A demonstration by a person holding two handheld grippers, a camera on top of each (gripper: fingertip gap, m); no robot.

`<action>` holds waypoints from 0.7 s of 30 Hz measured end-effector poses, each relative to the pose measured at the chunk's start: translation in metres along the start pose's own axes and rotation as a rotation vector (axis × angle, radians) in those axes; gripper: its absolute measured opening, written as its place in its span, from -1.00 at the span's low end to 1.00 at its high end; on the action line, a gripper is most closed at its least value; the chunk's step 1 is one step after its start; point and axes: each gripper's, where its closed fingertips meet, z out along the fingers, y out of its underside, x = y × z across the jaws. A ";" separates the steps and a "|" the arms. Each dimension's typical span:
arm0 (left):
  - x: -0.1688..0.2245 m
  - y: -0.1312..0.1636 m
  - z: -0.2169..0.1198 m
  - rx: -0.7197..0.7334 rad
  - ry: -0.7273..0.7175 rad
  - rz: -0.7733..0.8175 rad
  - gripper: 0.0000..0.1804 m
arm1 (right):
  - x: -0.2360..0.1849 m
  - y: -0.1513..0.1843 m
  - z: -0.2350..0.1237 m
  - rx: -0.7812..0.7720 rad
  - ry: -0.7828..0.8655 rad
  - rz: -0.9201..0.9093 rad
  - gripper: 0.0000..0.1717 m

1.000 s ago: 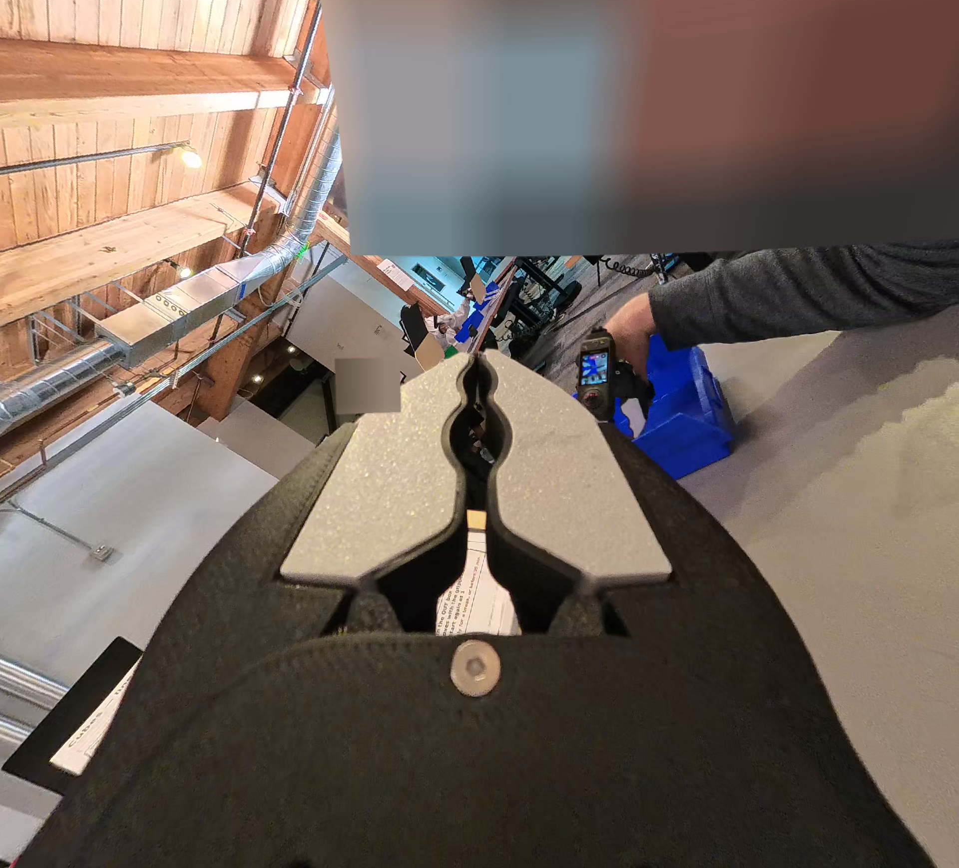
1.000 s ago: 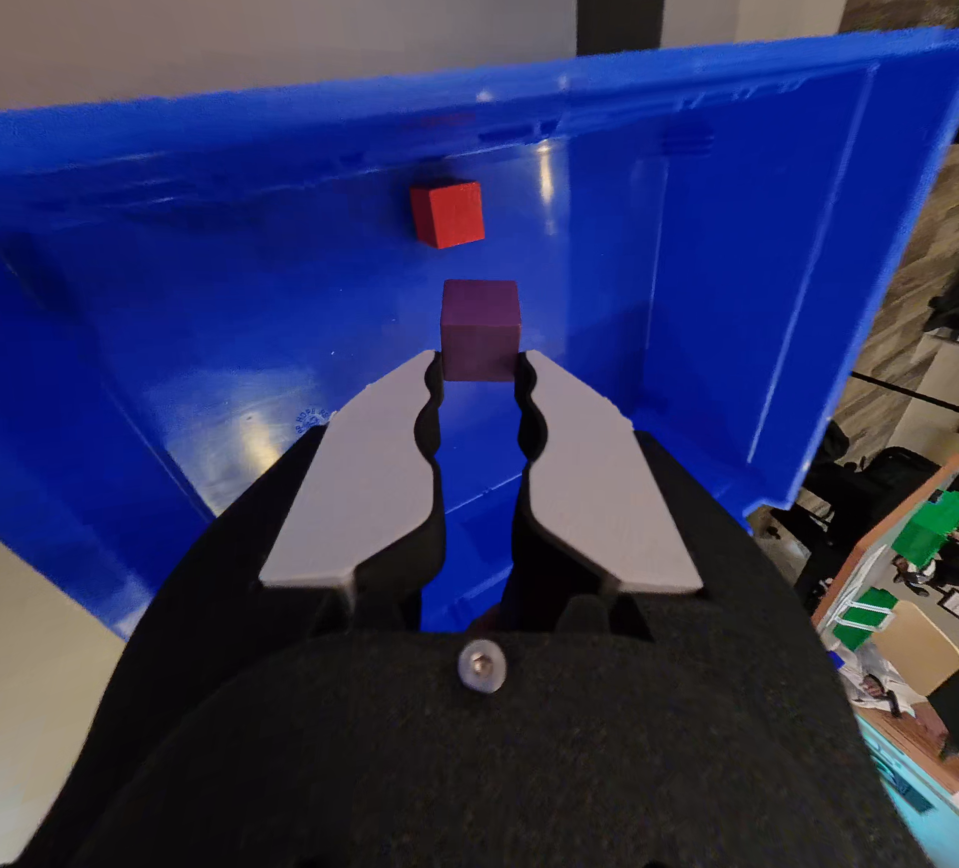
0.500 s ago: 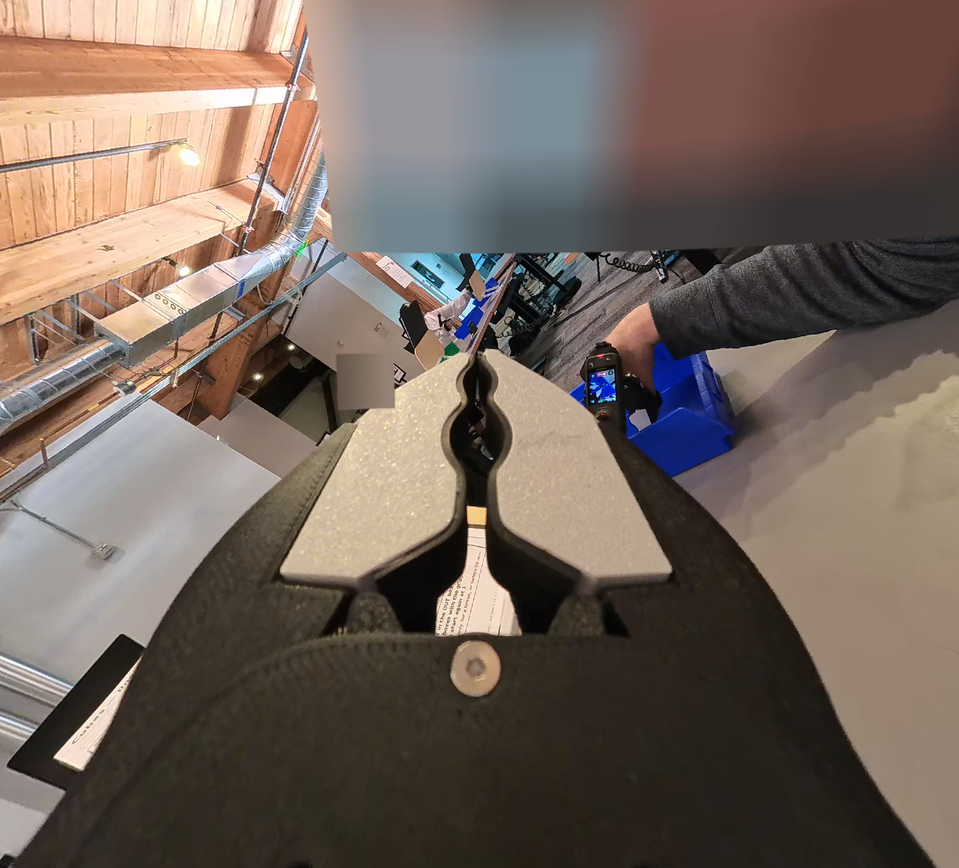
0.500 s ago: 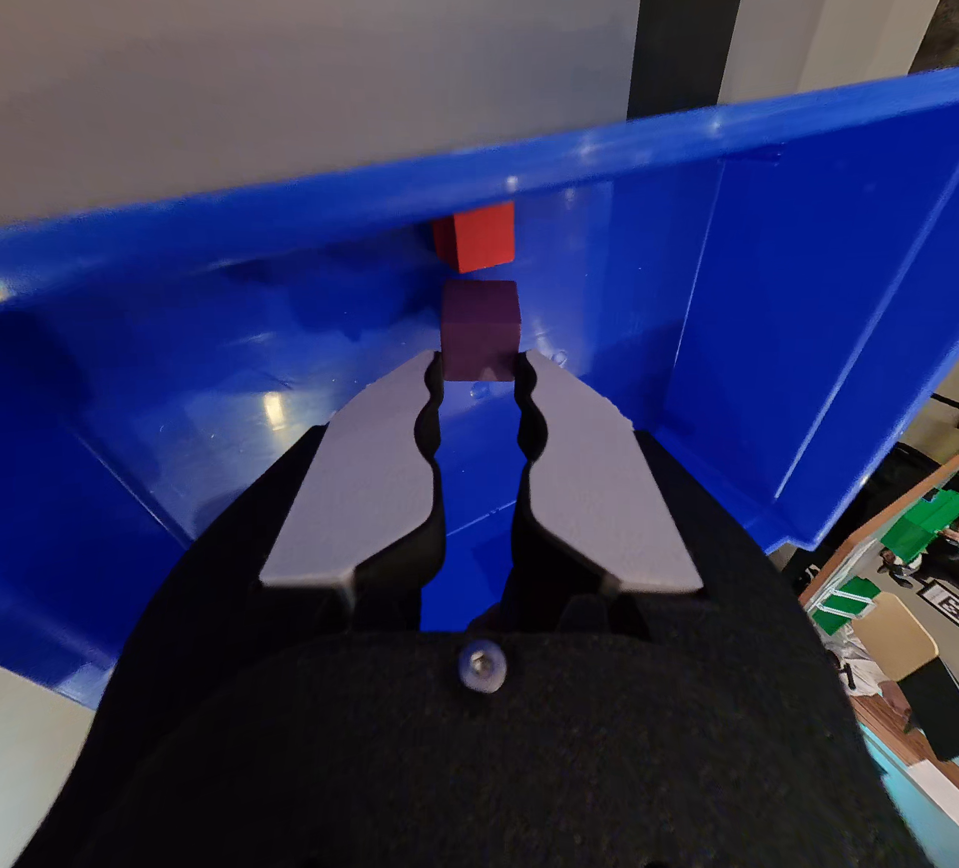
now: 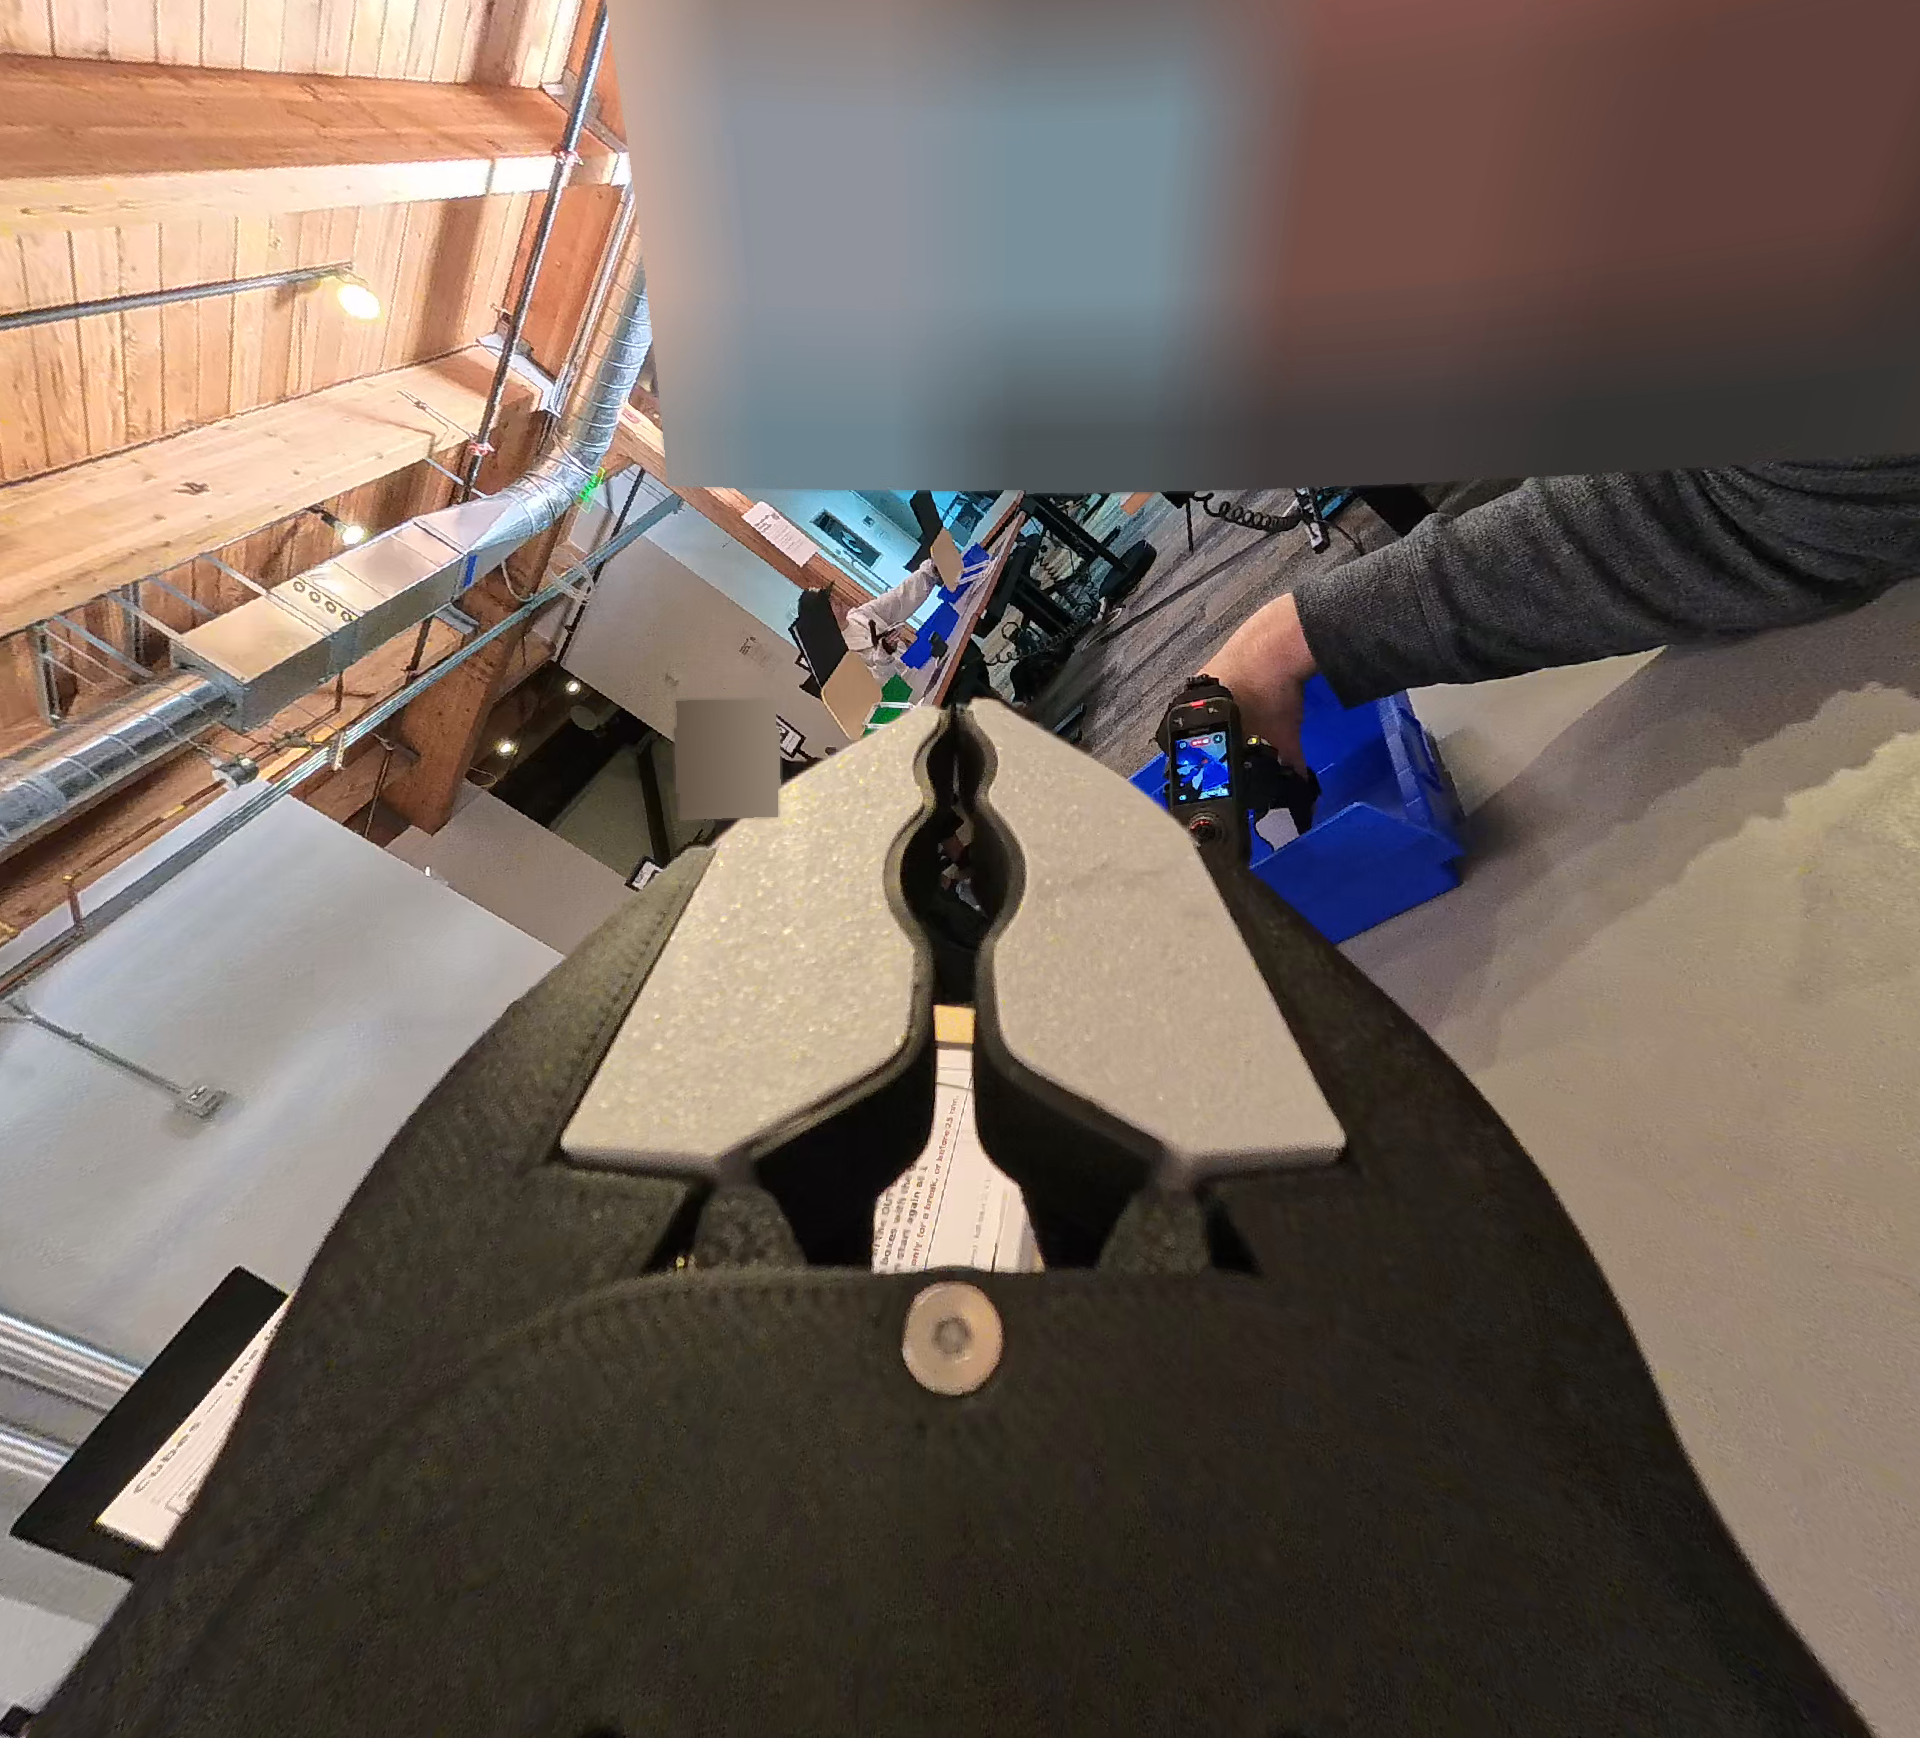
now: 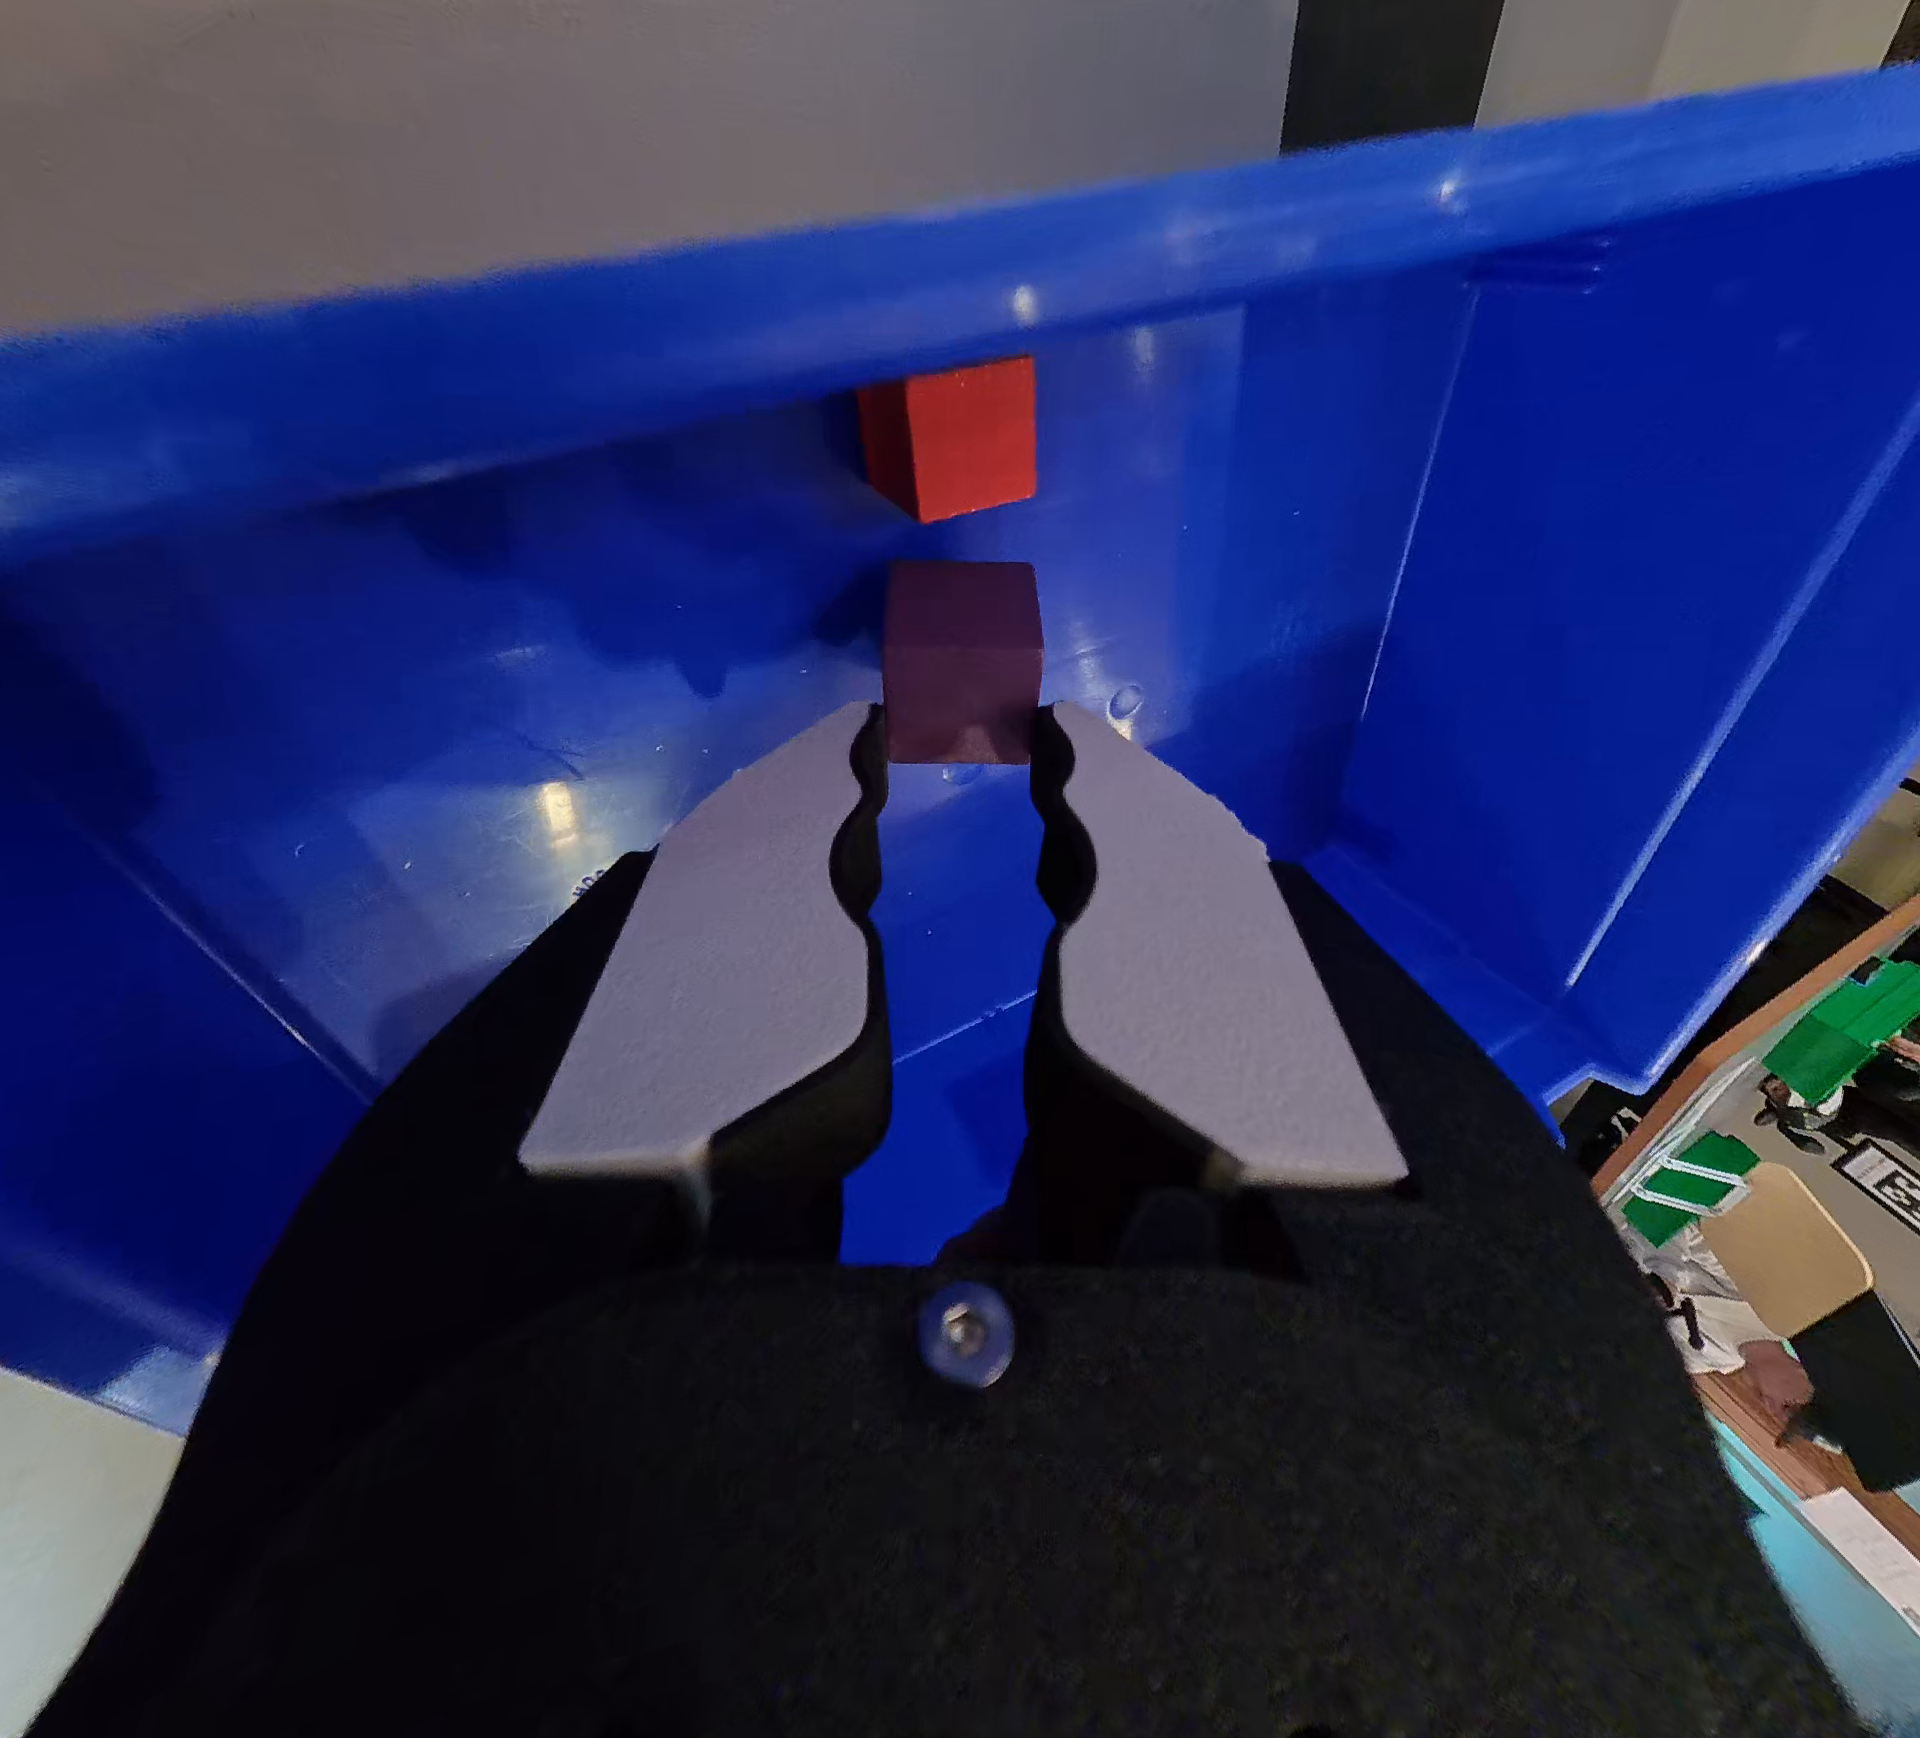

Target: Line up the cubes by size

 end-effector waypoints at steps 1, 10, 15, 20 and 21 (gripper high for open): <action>0.000 0.001 0.000 -0.004 0.000 0.001 -1.00 | 0.001 0.000 0.000 0.002 0.005 0.001 -0.70; 0.001 0.002 0.002 -0.009 0.006 0.002 -1.00 | 0.004 -0.004 0.003 0.018 0.031 -0.009 -0.69; 0.002 0.003 0.003 -0.010 0.008 0.002 -1.00 | 0.006 -0.005 0.004 0.020 0.042 -0.013 -0.69; 0.003 0.004 0.004 -0.014 0.012 0.003 -1.00 | 0.006 -0.006 0.007 0.027 0.045 -0.010 -0.67; 0.003 0.004 0.004 -0.014 0.012 0.003 -1.00 | 0.006 -0.007 0.007 0.030 0.044 -0.009 -0.66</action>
